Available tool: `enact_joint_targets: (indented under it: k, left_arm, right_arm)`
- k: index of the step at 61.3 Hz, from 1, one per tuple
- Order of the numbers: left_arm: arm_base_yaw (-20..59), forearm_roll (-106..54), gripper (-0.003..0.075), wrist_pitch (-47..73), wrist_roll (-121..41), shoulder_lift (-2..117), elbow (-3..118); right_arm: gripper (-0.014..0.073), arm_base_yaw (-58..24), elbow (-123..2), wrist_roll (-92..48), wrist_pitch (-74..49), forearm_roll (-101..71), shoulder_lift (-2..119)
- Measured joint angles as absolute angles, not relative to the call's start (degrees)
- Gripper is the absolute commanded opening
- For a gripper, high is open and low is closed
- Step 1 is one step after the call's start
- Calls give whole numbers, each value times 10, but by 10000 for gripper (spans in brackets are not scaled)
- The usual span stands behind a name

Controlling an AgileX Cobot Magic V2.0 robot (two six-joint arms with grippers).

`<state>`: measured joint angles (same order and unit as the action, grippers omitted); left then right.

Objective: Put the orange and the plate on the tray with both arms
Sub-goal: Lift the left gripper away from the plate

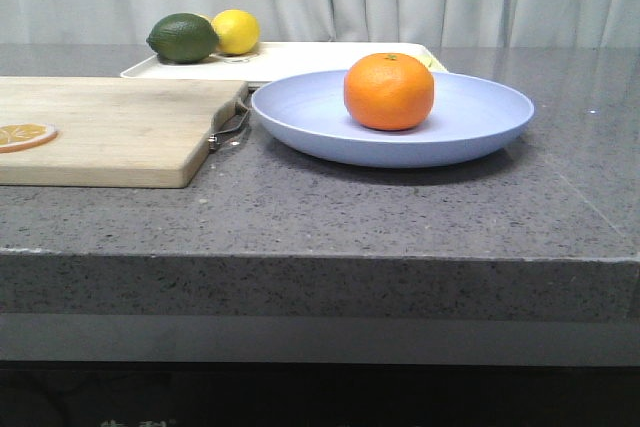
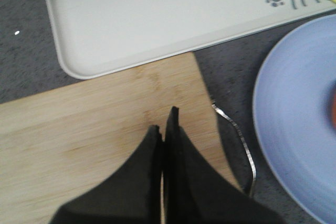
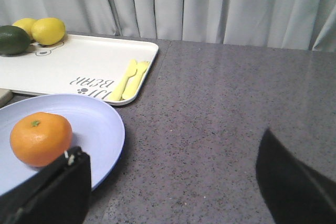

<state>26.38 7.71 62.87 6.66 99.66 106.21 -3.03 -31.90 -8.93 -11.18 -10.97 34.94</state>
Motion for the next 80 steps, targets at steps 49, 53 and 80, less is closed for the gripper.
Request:
enact_joint_targets:
  k: [49,53,80]
  left_arm:
    - [91,5,-17,391,69,504,457]
    - [91,5,-17,375,69,438,407]
    - [91,5,-17,336,69,66,237]
  right_arm:
    - [642,-30,-319,-89,-113,-110,349]
    - [642,-30,-319,-89,-113,-110,349]
    - [642,-30,-319,-89,-117,-110,349]
